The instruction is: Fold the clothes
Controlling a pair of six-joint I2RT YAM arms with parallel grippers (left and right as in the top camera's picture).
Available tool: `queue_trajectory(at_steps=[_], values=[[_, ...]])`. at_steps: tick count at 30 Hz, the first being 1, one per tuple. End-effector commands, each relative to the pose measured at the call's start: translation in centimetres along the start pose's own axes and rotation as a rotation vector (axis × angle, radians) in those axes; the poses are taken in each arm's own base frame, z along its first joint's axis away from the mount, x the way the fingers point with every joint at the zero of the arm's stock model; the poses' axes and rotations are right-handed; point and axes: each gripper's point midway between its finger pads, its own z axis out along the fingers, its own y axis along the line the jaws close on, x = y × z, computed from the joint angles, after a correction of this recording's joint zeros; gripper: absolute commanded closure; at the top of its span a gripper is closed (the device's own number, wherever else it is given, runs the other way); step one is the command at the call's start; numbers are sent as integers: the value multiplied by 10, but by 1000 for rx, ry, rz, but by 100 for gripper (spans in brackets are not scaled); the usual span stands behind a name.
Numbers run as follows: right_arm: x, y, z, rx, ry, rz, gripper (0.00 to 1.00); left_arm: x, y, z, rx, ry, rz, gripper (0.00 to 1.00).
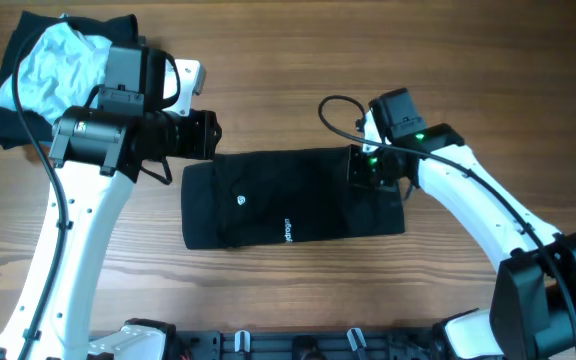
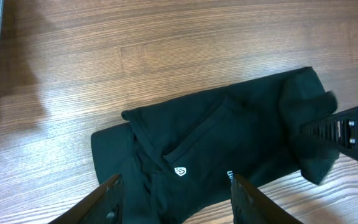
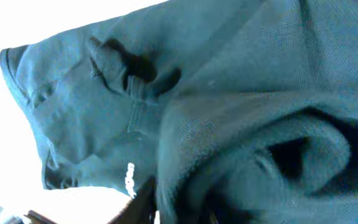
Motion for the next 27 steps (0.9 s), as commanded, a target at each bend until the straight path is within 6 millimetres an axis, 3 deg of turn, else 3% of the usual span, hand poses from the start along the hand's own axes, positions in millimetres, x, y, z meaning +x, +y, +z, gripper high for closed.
queue_trajectory(at_steps=[1, 4, 6, 9, 10, 12, 16, 17, 19, 21, 22, 25, 27], values=[[-6, 8, 2, -16, -14, 17, 53, -2, -1, -3, -3, -12, 10, 45], [-13, 24, 1, -92, -40, -69, 53, -2, -1, -3, -3, -12, 10, 45], [-24, 7, -3, -41, -77, -47, 58, -2, -1, -3, -2, -12, 9, 48], [-26, -29, -10, 52, -72, 43, 84, -1, -1, -3, -3, -8, 9, 56], [-22, -39, -12, 78, -53, 62, 96, -1, -1, -3, -3, -9, 9, 67], [-15, -45, -8, 108, -34, 78, 96, -3, -1, -3, -2, -15, 10, 73], [2, -46, 18, 128, 22, 212, 96, -7, -2, -3, 3, -31, 13, 73], [5, -37, 31, 101, 51, 192, 96, -7, -4, -3, 11, -33, 13, 73], [-1, -19, 34, 1, 65, 107, 96, -8, -6, -3, 28, -36, 15, 73], [-16, 59, 19, -413, 14, -248, 94, -9, -7, -3, 30, -39, 16, 73], [-20, 77, 11, -509, -10, -303, 94, -9, -7, -3, 30, -39, 16, 73], [-30, 86, -5, -528, -56, -297, 92, -9, -7, -3, 30, -39, 16, 72], [-33, 61, -9, -386, -48, -163, 92, -9, -7, -3, 30, -39, 16, 70]])
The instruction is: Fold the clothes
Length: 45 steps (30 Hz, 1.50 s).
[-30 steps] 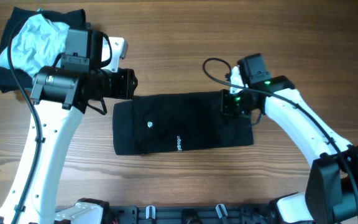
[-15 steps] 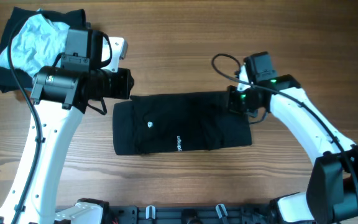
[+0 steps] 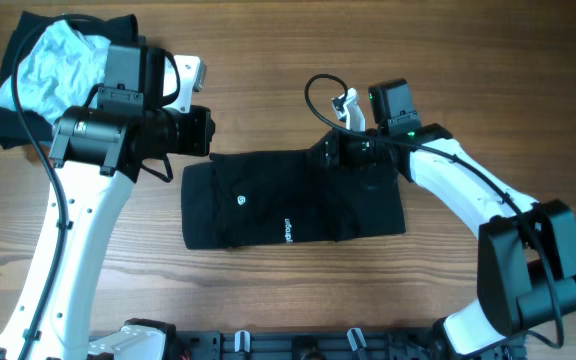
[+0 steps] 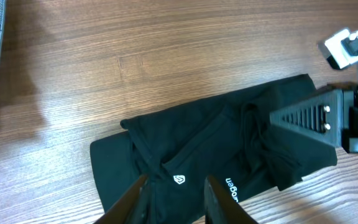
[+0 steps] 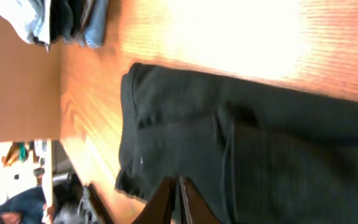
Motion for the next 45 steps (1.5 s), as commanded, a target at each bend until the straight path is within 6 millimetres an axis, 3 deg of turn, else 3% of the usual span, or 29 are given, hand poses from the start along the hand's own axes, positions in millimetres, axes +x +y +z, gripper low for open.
queue_trajectory(at_steps=[1, 2, 4, 7, 10, 13, 15, 17, 20, 21, 24, 27, 29, 32, 35, 37, 41, 43, 45], values=[[4, -16, -33, 171, -17, 162, 91, -2, -5, -3, 21, -11, 10, 69], [19, -40, -44, 298, 5, 278, 83, -2, -5, -3, 21, -12, 10, 67], [51, -72, -59, 490, 78, 385, 80, -4, -5, -3, 22, -19, 12, 67], [72, -96, -66, 625, 126, 417, 89, -7, -6, -3, 23, -32, 14, 67], [90, -108, -51, 640, 198, 384, 94, -6, -5, -3, 23, -25, 12, 66], [104, -81, -19, 494, 305, 267, 96, -5, -5, -3, 23, -25, 12, 61], [113, -26, 17, 250, 375, 60, 96, -6, -5, -3, 23, -25, 12, 60], [117, 11, 35, 84, 395, -110, 96, -5, -5, -3, 23, -25, 12, 61], [107, 25, 37, 62, 372, -159, 96, -3, -5, -3, 21, -17, 11, 61], [91, 23, 29, 95, 318, -141, 95, 0, -5, -3, 20, -2, 8, 57], [53, -2, 0, 270, 144, -18, 94, 11, -4, -3, 17, 44, -2, 48], [31, -44, -20, 445, -14, 315, 96, 14, -3, -1, 16, 56, -5, 51], [26, -54, -9, 449, -40, 414, 95, 15, -3, 0, 16, 59, -6, 54], [25, -60, 25, 366, -4, 522, 96, 16, -5, 0, 27, 64, -7, 54], [-4, -31, 52, 168, -34, 344, 96, 19, -5, 1, 29, 80, -14, 46], [-8, -20, 51, 123, -35, 299, 95, 24, -4, 4, 25, 106, -50, 39], [-17, -13, 12, 129, -73, 191, 86, 45, 4, 27, 3, 213, -129, 28], [-20, -9, -27, 151, -111, 118, 78, 64, 19, 48, -23, 286, -223, 20], [-21, -9, -56, 171, -143, 68, 68, 84, 38, 76, -30, 339, -303, 5]])
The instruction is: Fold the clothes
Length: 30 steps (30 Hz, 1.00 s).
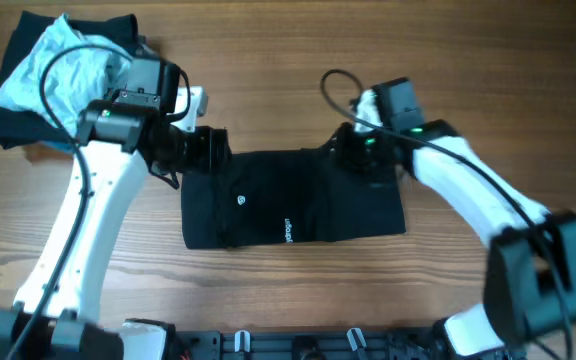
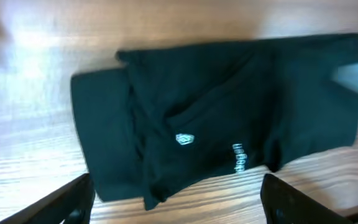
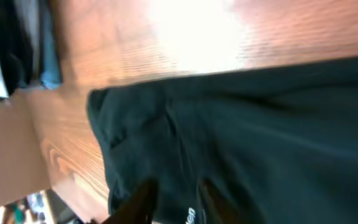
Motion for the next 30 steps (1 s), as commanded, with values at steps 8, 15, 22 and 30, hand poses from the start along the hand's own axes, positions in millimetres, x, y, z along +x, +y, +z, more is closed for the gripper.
queue_trajectory(at_steps=[8, 15, 22, 30], values=[[-4, -42, -60, 163, -57, -72, 53, 50, 84, 111, 73, 228, -219, 0], [-7, -46, -60, 187, -68, -95, 52, 66, 51, 162, 399, 349, -125, 0], [-8, -46, -61, 191, -71, -96, 52, 90, 42, 173, 485, 412, -61, 19], [20, -65, -55, 281, 34, -123, 87, 101, 51, 179, 423, 439, -98, 23]])
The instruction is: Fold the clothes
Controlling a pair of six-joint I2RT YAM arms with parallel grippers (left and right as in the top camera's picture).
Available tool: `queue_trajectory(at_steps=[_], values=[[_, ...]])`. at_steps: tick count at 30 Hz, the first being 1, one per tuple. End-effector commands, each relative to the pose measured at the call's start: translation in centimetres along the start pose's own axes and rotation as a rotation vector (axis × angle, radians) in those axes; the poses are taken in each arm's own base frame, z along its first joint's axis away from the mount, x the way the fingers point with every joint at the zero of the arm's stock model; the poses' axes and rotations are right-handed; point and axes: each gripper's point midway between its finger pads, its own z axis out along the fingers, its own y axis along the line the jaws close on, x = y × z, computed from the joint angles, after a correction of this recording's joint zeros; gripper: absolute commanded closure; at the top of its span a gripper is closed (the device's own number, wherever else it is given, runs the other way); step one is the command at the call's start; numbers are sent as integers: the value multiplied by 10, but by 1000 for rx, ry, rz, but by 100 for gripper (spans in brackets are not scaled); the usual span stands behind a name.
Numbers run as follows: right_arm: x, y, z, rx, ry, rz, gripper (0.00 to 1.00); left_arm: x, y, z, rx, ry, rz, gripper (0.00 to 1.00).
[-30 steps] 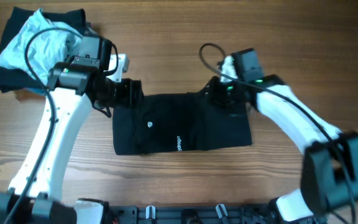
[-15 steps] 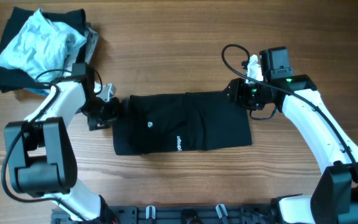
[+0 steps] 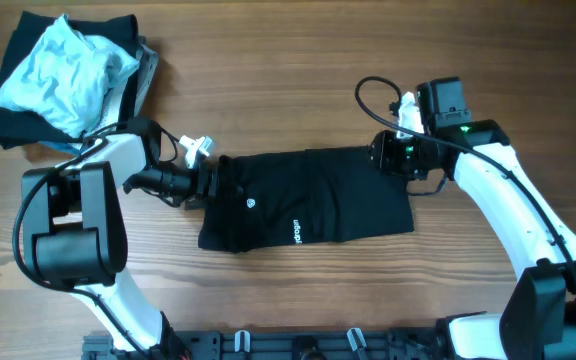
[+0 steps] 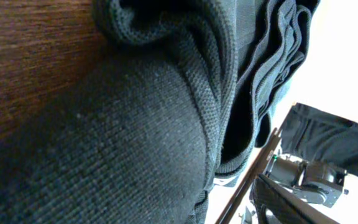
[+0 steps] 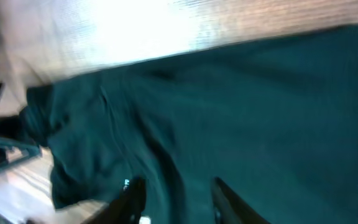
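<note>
A black garment (image 3: 308, 205) with small white print lies folded into a long rectangle in the middle of the table. My left gripper (image 3: 208, 182) lies low at its left end. In the left wrist view the knit fabric (image 4: 135, 112) fills the frame, pressed close between the jaws; only one finger (image 4: 294, 199) shows, far to the right, so the gripper is open. My right gripper (image 3: 381, 156) hovers at the garment's upper right corner. Its fingers (image 5: 132, 199) stand apart over the flat cloth (image 5: 260, 112), holding nothing.
A pile of clothes (image 3: 63, 65), light blue on black, sits at the table's far left corner. Bare wood (image 3: 288, 80) stretches behind the garment. The right arm's cable (image 3: 368, 95) loops above the table.
My left arm has dropped from above the garment's left end and now lies low, its gripper pressed into that edge. The garment sits slightly further right. My right gripper moved right to the upper right corner.
First my right gripper was at the garment's right end with cloth bunched before it, the left one open above the left end. Then the cloth lay flat and the right gripper sat at the top edge. Now both grippers are at opposite ends of the garment.
</note>
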Motion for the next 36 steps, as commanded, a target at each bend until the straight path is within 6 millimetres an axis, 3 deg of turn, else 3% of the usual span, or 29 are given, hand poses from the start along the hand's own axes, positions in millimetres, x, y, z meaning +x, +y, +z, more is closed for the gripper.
queue_trajectory(at_steps=[1, 4, 6, 9, 12, 14, 17, 24, 26, 29, 31, 32, 36], values=[[20, -17, 9, 92, 59, -18, 89, 35, 53, 17, -208, 137, -90, 23], [52, -53, 37, 189, 144, 125, 92, 35, 50, 12, -204, 148, -127, 21], [61, -67, 50, 227, 167, 173, 92, 34, 48, 3, -206, 153, -153, 19], [66, -77, 67, 240, 201, 186, 91, 36, 61, -1, -270, 159, -153, 16], [69, -84, 81, 249, 225, 199, 92, 45, 73, 10, -289, 138, -199, 12], [71, -86, 83, 254, 235, 203, 92, 53, 69, 22, -244, 138, -194, 12], [67, -85, 85, 248, 221, 198, 92, 52, 65, 40, -214, 113, -160, 20], [67, -85, 85, 248, 221, 198, 92, 49, 62, 65, -272, 107, -84, 84], [69, -86, 84, 251, 228, 200, 94, 51, 65, 61, -282, 113, -112, 95], [66, -84, 70, 252, 228, 203, 94, 45, 64, 33, -298, 115, -210, 96], [50, -74, 46, 231, 176, 153, 93, 26, 57, -22, -386, 98, -289, 96], [42, -69, 37, 218, 143, 125, 92, 16, 50, -38, -404, 81, -290, 96], [19, -57, 15, 208, 43, 68, 90, -38, -9, -92, -428, -42, -188, 96]])
